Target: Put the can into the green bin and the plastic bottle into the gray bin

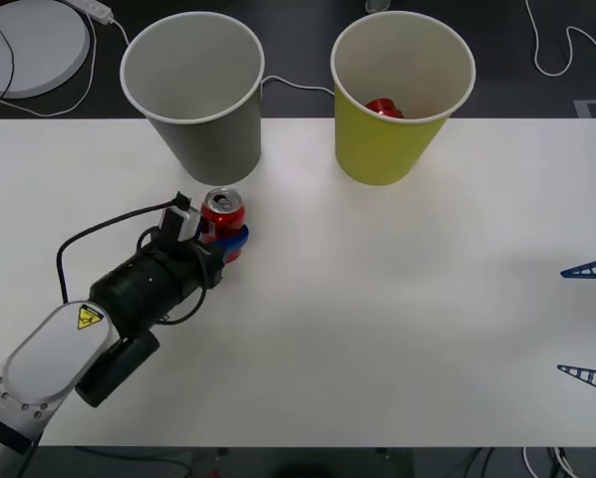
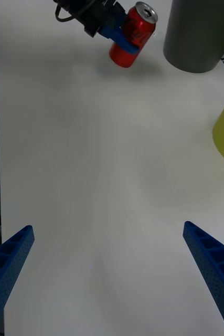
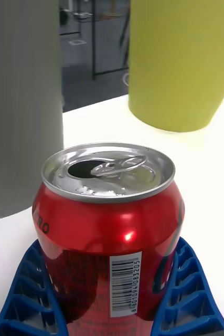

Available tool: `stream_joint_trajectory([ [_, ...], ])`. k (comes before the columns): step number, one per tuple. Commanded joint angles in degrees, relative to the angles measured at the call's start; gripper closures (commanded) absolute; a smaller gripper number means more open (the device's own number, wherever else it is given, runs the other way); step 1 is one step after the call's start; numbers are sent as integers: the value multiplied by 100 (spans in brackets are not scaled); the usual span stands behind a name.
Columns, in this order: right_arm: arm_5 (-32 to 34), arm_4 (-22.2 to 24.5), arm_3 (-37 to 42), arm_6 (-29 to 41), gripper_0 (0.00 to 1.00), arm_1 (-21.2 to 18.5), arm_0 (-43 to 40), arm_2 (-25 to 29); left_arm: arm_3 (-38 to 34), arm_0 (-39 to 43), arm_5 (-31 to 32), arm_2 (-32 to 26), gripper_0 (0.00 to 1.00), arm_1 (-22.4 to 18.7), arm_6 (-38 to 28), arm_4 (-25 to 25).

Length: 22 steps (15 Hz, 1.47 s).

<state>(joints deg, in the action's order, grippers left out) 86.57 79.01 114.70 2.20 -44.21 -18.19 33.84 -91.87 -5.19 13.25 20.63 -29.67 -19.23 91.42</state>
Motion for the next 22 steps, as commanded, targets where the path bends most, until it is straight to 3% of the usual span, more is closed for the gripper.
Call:
stream_joint_trajectory([
  [1,0,0,0,0,0,0,0,0,-139,18,1180,-533,100,-144,59,60],
  [4,0,0,0,0,0,0,0,0,-279,18,2604,-1228,100,-188,95,420],
  [9,0,0,0,0,0,0,0,0,-956,9,4872,-2256,100,-399,-90,1440],
  [12,0,0,0,0,0,0,0,0,-1738,0,6164,-2774,100,-408,-951,1958],
  [15,0,0,0,0,0,0,0,0,-2547,-131,6928,-2871,100,-425,-1944,2160],
  [18,0,0,0,0,0,0,0,0,-2854,-624,7658,-2871,100,-425,-2692,2090],
  [22,0,0,0,0,0,0,0,0,-2854,-1529,7675,-2643,100,-425,-3720,2521],
])
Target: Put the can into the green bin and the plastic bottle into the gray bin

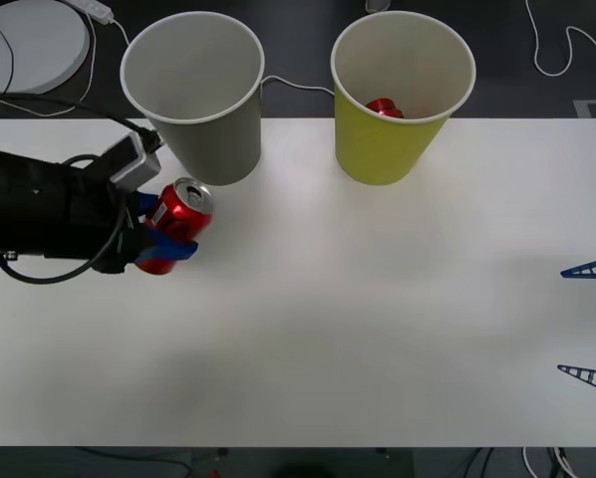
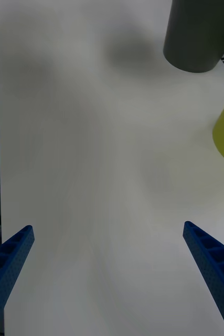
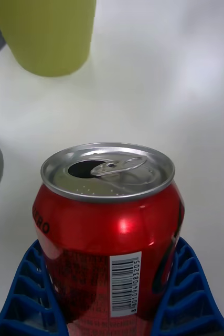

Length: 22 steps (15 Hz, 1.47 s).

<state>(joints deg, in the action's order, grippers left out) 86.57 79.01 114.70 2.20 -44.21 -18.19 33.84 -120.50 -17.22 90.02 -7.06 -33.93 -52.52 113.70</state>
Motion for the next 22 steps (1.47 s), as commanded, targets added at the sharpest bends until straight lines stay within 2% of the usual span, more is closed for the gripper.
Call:
stream_joint_trajectory([
  [1,0,0,0,0,0,0,0,0,9,-537,-2,205,100,0,-575,469],
  [2,0,0,0,0,0,0,0,0,9,-748,-2,231,100,0,-716,557],
  [6,0,0,0,0,0,0,0,0,79,-1697,-2,134,100,0,-1305,320],
  [10,0,0,0,0,0,0,0,0,519,-2708,-2,152,100,0,-1384,153],
  [15,0,0,0,0,0,0,0,0,1477,-4202,-2,899,100,-44,-1674,188],
  [18,0,0,0,0,0,0,0,0,2083,-4966,-2,1426,100,79,-1665,328],
  [22,0,0,0,0,0,0,0,0,2944,-5801,-2,1822,100,686,-1665,636],
])
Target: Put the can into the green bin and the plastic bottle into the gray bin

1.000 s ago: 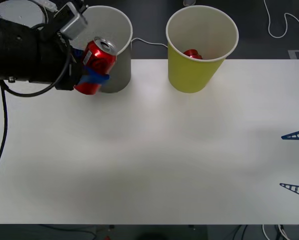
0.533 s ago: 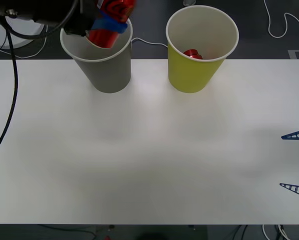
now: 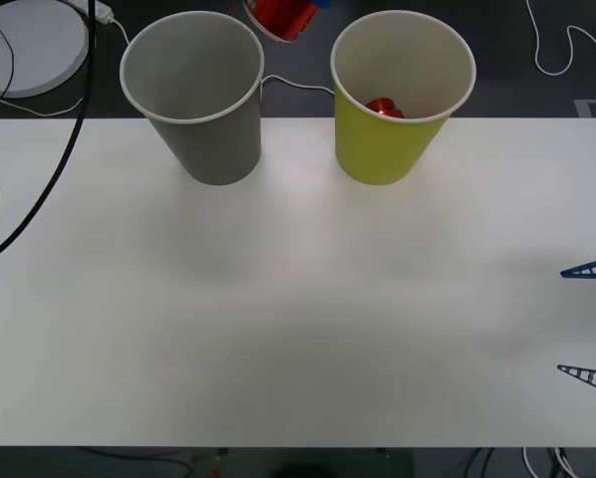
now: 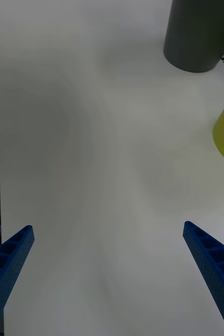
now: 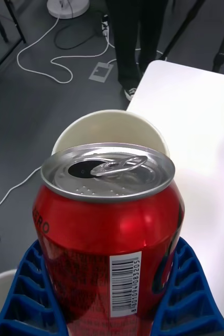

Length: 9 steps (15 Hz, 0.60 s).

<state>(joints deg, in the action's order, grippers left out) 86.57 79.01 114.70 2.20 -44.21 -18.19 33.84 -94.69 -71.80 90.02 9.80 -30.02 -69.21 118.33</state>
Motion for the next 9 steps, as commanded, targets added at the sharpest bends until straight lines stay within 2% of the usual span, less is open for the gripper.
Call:
stream_joint_trajectory([
  [1,0,0,0,0,0,0,0,0,592,-572,-2,233,100,471,4,287],
  [4,0,0,0,0,0,0,0,0,1435,-1240,-2,514,99,989,-13,673],
  [9,0,0,0,0,0,0,0,0,2762,-2014,-2,962,100,1578,-330,1016],
])
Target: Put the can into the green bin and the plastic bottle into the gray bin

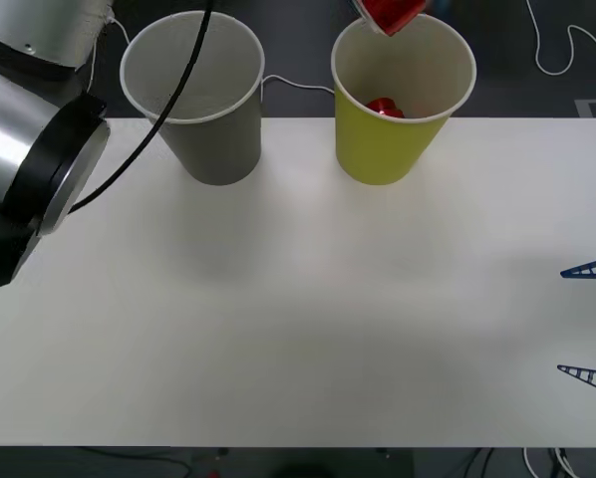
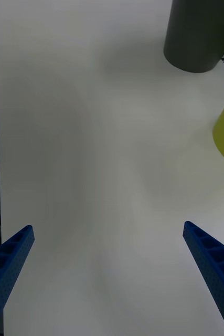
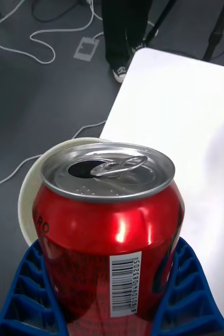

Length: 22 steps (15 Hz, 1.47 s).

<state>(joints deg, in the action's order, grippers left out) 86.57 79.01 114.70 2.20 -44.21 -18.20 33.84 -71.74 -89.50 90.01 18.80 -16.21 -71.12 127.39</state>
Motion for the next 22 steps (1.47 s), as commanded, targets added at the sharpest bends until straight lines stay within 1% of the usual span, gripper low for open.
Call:
stream_joint_trajectory([
  [1,0,0,0,0,0,0,0,0,741,-367,-1,71,100,312,-139,233],
  [7,0,0,0,0,0,0,0,0,1989,-877,-1,71,100,830,-139,770],
  [10,0,0,0,0,0,0,0,0,2560,-1035,-1,71,100,1015,-139,857],
  [12,0,0,0,0,0,0,0,0,2797,-1079,-1,71,100,1164,-139,998],
  [15,0,0,0,0,0,0,0,0,2877,-1070,-538,71,100,1340,-218,1218],
  [16,0,0,0,0,0,0,0,0,2885,-1070,-713,71,100,1375,-341,1253],
  [18,0,0,0,0,0,0,0,0,2929,-1070,-1003,62,100,1419,-368,1288],
  [19,0,0,0,0,0,0,0,0,3070,-1079,-1197,62,100,1446,-368,1288],
  [22,0,0,0,0,0,0,0,0,3615,-1070,-2041,18,100,1525,-359,1297],
])
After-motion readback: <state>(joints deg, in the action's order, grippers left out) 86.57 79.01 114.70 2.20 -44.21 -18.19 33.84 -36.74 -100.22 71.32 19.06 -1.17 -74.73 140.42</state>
